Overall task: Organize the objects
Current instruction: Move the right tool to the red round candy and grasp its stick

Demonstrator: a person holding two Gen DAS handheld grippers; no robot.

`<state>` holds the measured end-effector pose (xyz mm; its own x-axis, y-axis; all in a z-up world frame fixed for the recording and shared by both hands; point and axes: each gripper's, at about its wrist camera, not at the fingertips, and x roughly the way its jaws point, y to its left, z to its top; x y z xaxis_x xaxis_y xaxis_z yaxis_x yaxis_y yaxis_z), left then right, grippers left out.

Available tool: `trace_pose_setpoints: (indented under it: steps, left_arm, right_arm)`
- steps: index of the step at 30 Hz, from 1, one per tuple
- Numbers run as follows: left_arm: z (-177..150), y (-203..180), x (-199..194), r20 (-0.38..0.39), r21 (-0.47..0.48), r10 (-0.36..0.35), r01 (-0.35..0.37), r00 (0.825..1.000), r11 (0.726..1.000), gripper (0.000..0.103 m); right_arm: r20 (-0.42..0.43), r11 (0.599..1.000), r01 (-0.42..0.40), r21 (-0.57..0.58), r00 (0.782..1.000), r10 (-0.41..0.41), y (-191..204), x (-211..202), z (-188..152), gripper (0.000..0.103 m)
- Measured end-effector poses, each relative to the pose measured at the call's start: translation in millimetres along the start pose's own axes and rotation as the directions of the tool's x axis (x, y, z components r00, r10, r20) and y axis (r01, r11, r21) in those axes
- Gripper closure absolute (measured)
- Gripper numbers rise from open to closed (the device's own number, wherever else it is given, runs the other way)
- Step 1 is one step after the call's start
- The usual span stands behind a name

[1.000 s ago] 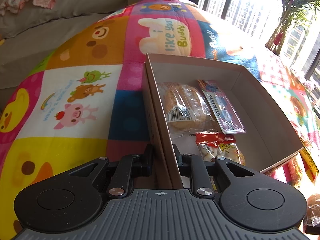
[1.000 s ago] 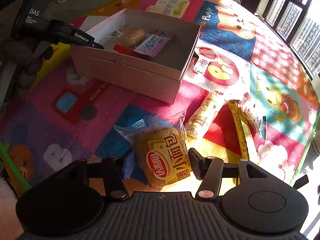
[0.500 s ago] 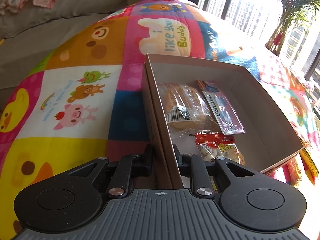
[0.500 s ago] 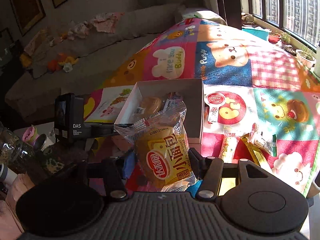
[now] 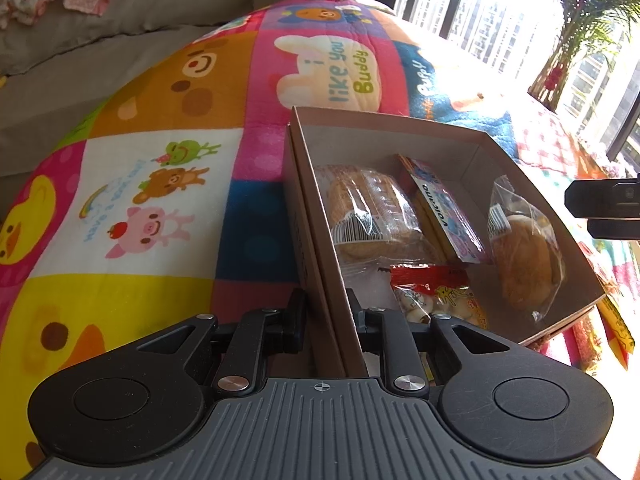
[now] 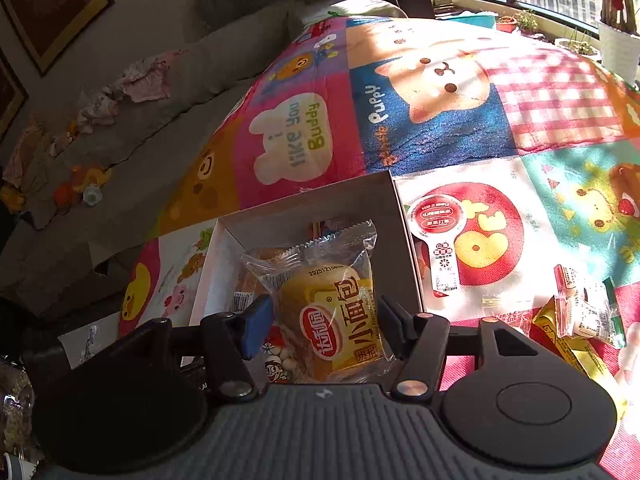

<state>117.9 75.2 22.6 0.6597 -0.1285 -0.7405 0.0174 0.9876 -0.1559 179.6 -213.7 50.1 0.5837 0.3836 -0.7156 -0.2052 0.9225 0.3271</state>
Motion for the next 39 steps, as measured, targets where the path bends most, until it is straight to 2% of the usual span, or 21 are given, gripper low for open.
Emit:
trace_pose_setpoints:
  steps: [4,8,12,16,20,27,30,31,32,34,36,38,39]
  left_arm:
    - [0.4,0.2,0.2,0.004,-0.006,0.005,-0.005,1.000,1.000,0.082]
    - [-0.2,0.5,0.1,0.004,-0.006,0.003,-0.003,1.000,1.000,0.082]
    - [-0.5,-0.3,0.1,0.001,0.002,0.011,-0.011,1.000,1.000,0.082]
    - [0.1,-0.5,-0.1,-0.003,0.006,0.010,-0.010,1.000,1.000,0.082]
    - [1.8,-1.1,-0.1,-0.010,0.011,0.009,-0.009,1.000,1.000,0.082]
    - [2.2,0.2,1.2,-0.020,0.003,0.005,-0.005,1.000,1.000,0.082]
    - [1.8,0.8,3.3,-0.028,-0.002,0.006,-0.006,1.000,1.000,0.083]
    - [1.9,0.8,3.3,-0.029,-0.003,0.006,-0.006,1.000,1.000,0.083]
    - [2.0,0.8,3.3,-0.029,-0.002,0.006,-0.006,1.000,1.000,0.083]
    - [2.3,1.2,3.5,-0.029,-0.003,0.006,-0.006,1.000,1.000,0.083]
    - [2.6,1.4,3.6,-0.030,-0.004,0.005,-0.006,1.000,1.000,0.083]
    - [2.7,1.3,3.4,-0.029,-0.004,0.005,-0.006,1.000,1.000,0.083]
    - [2.8,1.5,3.5,-0.029,-0.004,0.005,-0.005,1.000,1.000,0.083]
  right_arm:
    - [0.025,1.000,0.016,-0.019,1.000,-0.016,-12.1,-10.7,-2.7,0.035]
    - [0.066,0.996,0.085,-0.018,0.994,-0.083,-34.8,-22.6,-1.8,0.033]
    - [0.059,0.991,0.133,0.014,0.989,-0.134,-64.6,-17.1,4.7,0.033]
    - [0.016,0.992,0.127,0.016,0.992,-0.128,-85.4,11.1,18.9,0.033]
    - [-0.027,0.993,0.095,0.067,0.995,-0.093,-94.5,45.5,35.1,0.033]
    - [-0.034,0.991,0.112,0.076,0.993,-0.110,-90.8,101.4,76.8,0.033]
    - [-0.058,0.984,0.120,0.129,0.992,-0.113,-97.5,123.5,92.0,0.040]
    - [-0.068,0.982,0.115,0.150,0.992,-0.106,-100.3,128.2,94.7,0.046]
    - [-0.085,0.978,0.098,0.184,0.993,-0.084,-104.5,135.2,97.8,0.051]
    - [-0.102,0.976,0.065,0.206,0.994,-0.044,-107.5,140.7,98.3,0.053]
    - [-0.115,0.982,0.063,0.178,0.992,-0.042,-105.4,141.8,94.4,0.058]
    - [-0.119,0.988,0.088,0.124,0.990,-0.073,-102.4,139.3,89.1,0.070]
    - [-0.116,0.990,0.087,0.112,0.991,-0.073,-103.7,136.2,86.7,0.074]
